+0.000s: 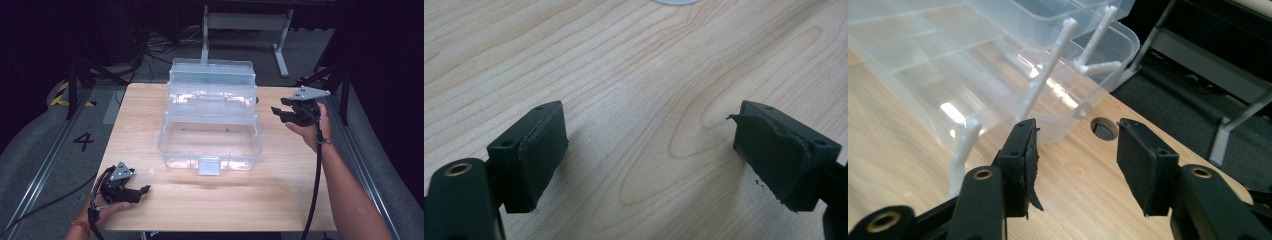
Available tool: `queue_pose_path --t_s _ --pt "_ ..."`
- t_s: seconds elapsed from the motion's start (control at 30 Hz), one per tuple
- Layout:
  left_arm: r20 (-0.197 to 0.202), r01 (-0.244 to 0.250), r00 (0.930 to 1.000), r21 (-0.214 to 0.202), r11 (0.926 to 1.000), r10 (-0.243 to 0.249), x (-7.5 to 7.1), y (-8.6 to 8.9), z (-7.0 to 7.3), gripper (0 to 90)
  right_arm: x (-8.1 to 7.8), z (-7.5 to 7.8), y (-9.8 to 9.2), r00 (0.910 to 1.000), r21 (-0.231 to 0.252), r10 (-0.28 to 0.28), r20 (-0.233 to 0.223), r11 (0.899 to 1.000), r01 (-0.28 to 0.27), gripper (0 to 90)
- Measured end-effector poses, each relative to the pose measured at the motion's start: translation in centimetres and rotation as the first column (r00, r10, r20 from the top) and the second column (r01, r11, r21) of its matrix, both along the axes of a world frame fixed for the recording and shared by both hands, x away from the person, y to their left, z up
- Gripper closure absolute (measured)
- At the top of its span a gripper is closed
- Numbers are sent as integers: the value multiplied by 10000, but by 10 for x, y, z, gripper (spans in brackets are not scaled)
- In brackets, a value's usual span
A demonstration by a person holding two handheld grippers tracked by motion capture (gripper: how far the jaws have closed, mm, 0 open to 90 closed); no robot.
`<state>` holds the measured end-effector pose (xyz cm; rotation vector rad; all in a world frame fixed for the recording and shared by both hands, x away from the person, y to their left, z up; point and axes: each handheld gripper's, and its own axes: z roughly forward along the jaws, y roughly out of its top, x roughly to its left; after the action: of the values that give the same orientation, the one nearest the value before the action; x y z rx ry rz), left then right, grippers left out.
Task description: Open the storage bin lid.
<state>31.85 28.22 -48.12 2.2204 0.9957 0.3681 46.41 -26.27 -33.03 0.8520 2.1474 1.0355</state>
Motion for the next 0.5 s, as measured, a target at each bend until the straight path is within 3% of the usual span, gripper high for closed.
queue_pose_path --t_s 0.27,0.5 --pt "16 -16 10000 -4 10000 16 0 0 0 145 -18 -13 -11 9999 -107 17 -143 9999 -18 436" --pt "14 -9 10000 6 10000 9 0 0 0 145 -34 -32 -14 9993 -621 151 -340 9979 -172 394"
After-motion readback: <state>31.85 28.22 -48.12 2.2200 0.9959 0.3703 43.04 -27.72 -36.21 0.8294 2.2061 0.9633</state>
